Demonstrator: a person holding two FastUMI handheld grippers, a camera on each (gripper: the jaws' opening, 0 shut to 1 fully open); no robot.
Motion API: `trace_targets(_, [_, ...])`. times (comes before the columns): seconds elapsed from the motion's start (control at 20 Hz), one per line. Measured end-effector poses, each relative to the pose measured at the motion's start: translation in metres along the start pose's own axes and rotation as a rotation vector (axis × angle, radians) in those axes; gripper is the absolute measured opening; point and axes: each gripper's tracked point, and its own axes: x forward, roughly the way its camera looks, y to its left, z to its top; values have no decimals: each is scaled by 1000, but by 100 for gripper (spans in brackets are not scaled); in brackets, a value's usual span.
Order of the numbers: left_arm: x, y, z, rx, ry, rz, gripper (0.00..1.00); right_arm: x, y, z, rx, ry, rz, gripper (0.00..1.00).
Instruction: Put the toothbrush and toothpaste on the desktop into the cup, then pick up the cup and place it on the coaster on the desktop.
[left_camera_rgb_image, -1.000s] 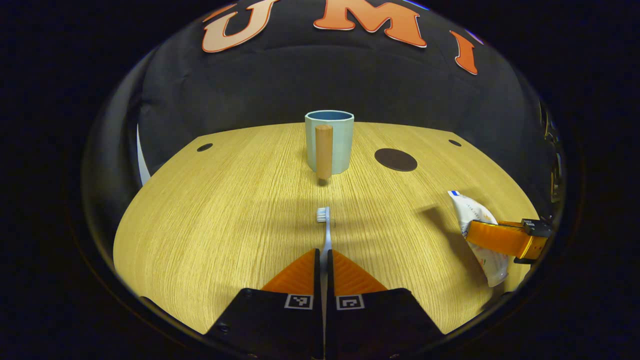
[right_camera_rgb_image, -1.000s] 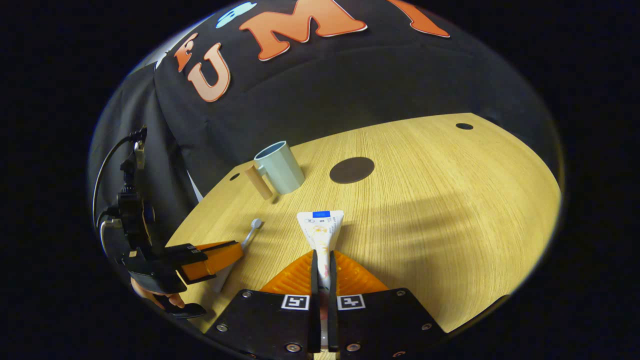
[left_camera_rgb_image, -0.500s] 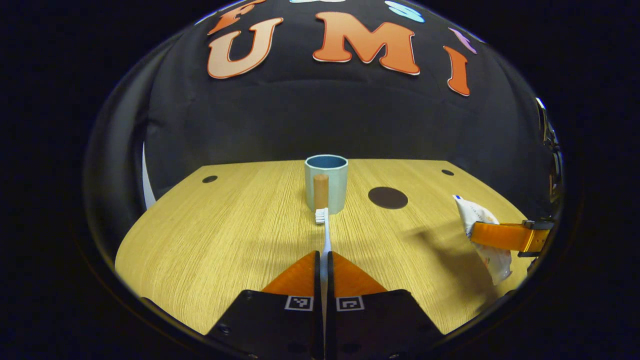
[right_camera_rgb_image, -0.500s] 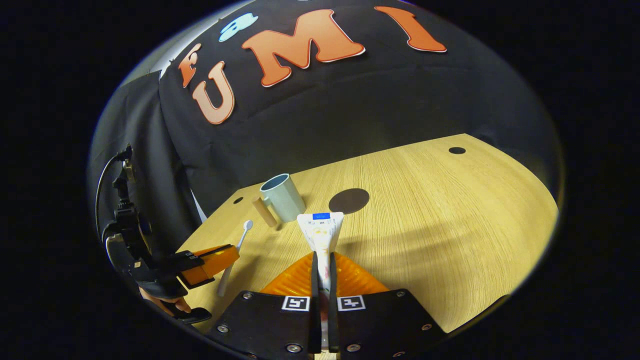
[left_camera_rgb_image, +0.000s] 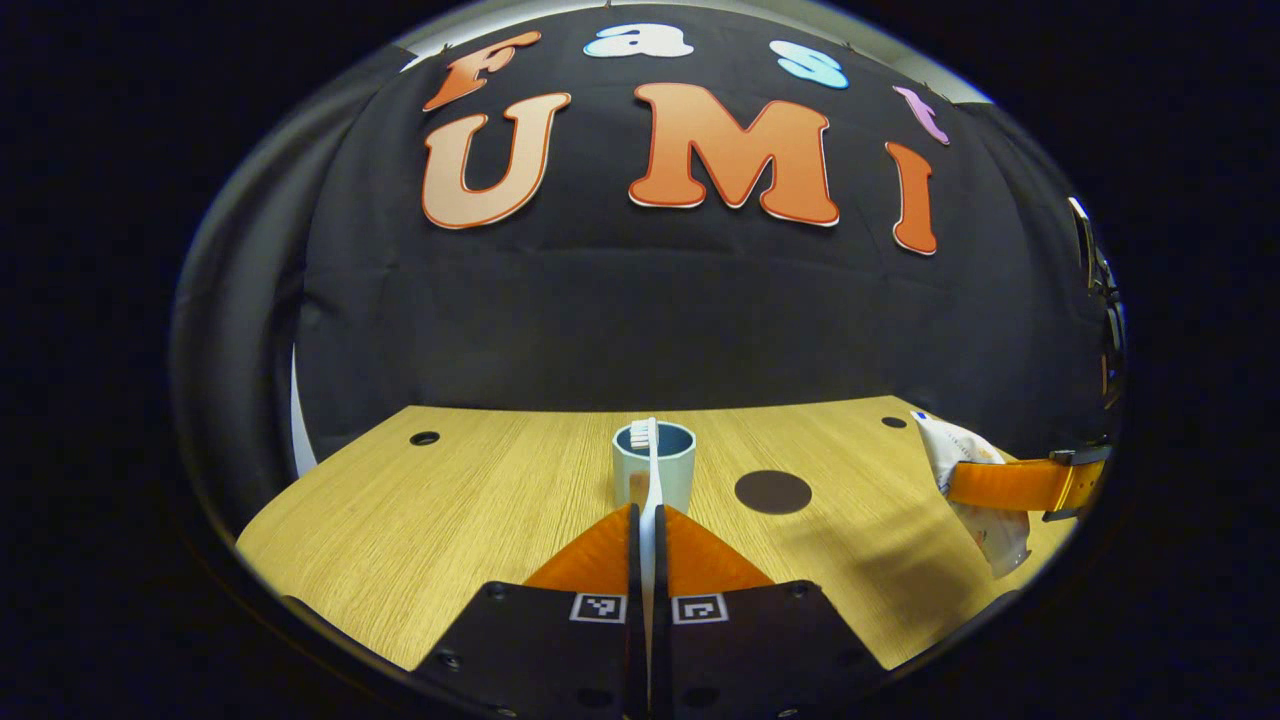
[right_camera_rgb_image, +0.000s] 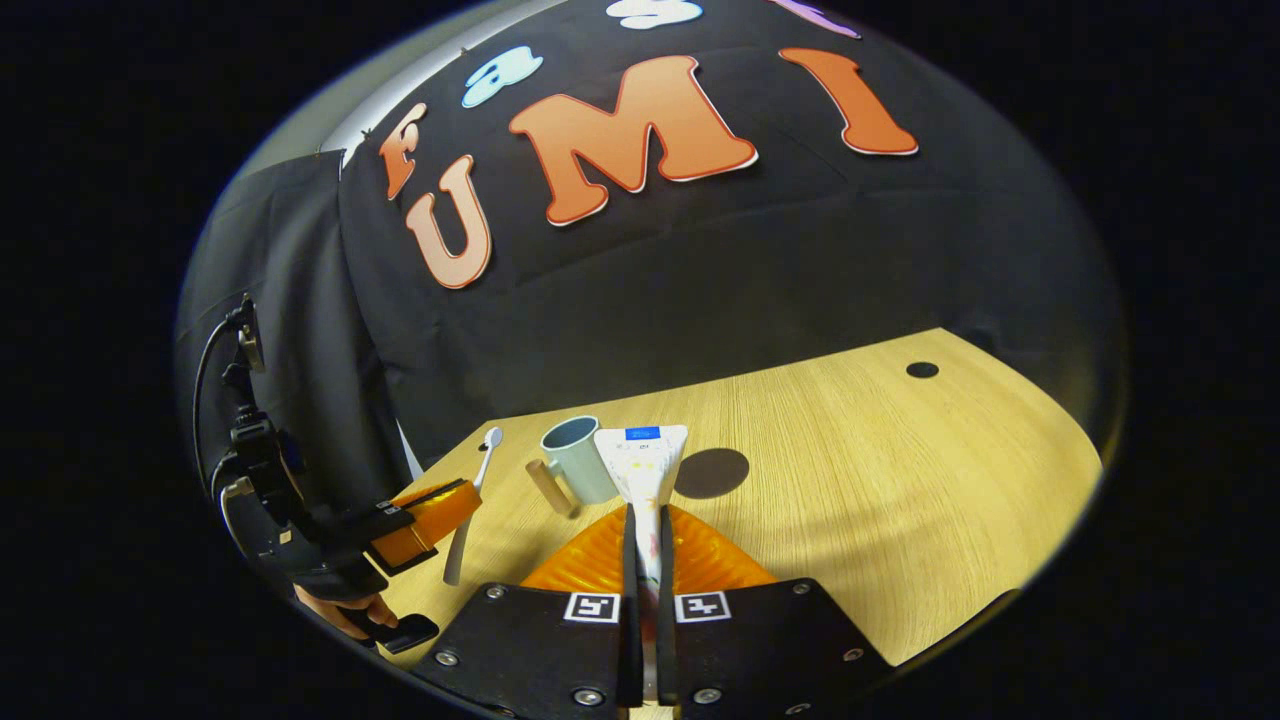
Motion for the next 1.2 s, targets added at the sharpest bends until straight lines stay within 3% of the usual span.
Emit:
trace_targets(0.4, [40,1,54,-16,-152,-13,2,15,0,39,-55,-82,2,6])
trace_targets(1.2, [137,-29,97,-9,-211,-75,2,55,-17,79,-133,-127,-27,5])
